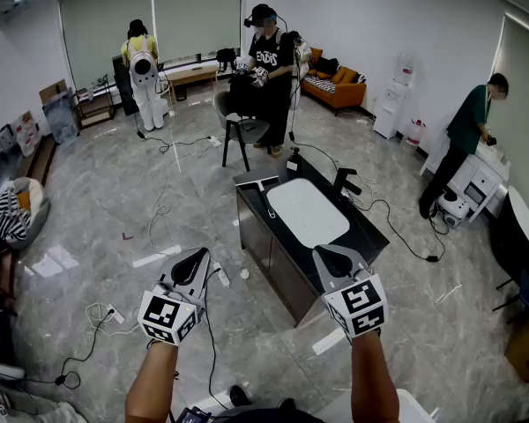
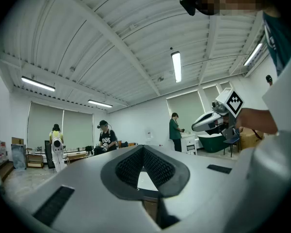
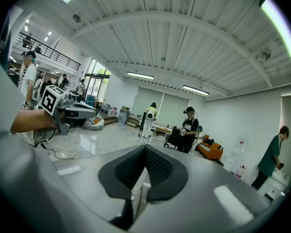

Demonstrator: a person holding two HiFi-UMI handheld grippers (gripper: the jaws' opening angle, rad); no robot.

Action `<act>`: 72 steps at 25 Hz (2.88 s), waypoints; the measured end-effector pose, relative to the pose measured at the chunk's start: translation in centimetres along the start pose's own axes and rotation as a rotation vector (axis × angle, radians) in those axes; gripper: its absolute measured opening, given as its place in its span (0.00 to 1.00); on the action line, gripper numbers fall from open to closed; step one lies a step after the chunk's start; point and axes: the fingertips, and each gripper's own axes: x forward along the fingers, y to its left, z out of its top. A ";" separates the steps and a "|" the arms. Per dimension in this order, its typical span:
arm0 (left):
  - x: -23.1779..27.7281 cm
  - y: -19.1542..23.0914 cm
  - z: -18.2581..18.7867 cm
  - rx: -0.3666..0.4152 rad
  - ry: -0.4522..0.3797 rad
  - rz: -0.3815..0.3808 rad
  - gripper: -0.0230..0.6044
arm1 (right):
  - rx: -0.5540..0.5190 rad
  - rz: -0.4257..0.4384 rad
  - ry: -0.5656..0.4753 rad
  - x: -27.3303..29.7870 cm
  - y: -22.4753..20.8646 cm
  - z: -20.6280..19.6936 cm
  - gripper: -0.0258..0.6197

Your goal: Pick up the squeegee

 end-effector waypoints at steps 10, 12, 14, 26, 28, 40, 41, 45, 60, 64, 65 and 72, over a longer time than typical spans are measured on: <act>0.9 3.7 -0.8 -0.010 -0.006 -0.029 0.04 | 0.025 -0.016 0.014 3.5 1.0 0.4 0.05; 0.8 4.5 -0.9 -0.011 -0.010 -0.038 0.04 | 0.033 -0.019 0.017 4.1 1.6 0.6 0.05; 0.8 5.2 -1.1 -0.013 -0.014 -0.049 0.04 | 0.042 -0.026 0.013 4.7 2.0 0.8 0.05; 4.2 8.3 -2.5 -0.023 -0.005 -0.046 0.04 | 0.064 -0.010 -0.011 10.1 -0.2 1.4 0.05; 5.5 8.6 -3.0 -0.028 0.013 -0.027 0.04 | 0.065 0.013 -0.007 11.4 -1.5 1.0 0.05; 14.8 8.8 -3.5 -0.021 0.055 0.093 0.04 | 0.040 0.142 -0.020 19.3 -10.6 -0.6 0.05; 15.5 8.8 -3.6 -0.020 0.057 0.103 0.04 | 0.039 0.152 -0.023 19.7 -11.2 -0.7 0.05; 17.8 8.4 -3.6 -0.020 0.062 0.138 0.04 | 0.037 0.187 -0.032 21.1 -13.5 -1.4 0.05; 23.6 10.8 -4.3 -0.027 0.071 0.113 0.04 | 0.058 0.184 -0.018 25.8 -16.9 -2.3 0.05; 26.6 13.4 -5.1 -0.037 0.058 0.056 0.04 | 0.071 0.137 0.002 28.1 -17.5 -2.4 0.05; 27.4 14.2 -5.2 -0.043 0.055 0.041 0.04 | 0.074 0.124 0.010 28.8 -17.6 -2.5 0.05; 31.6 19.6 -5.7 -0.052 0.045 -0.065 0.04 | 0.096 0.032 0.041 33.4 -18.2 -1.1 0.05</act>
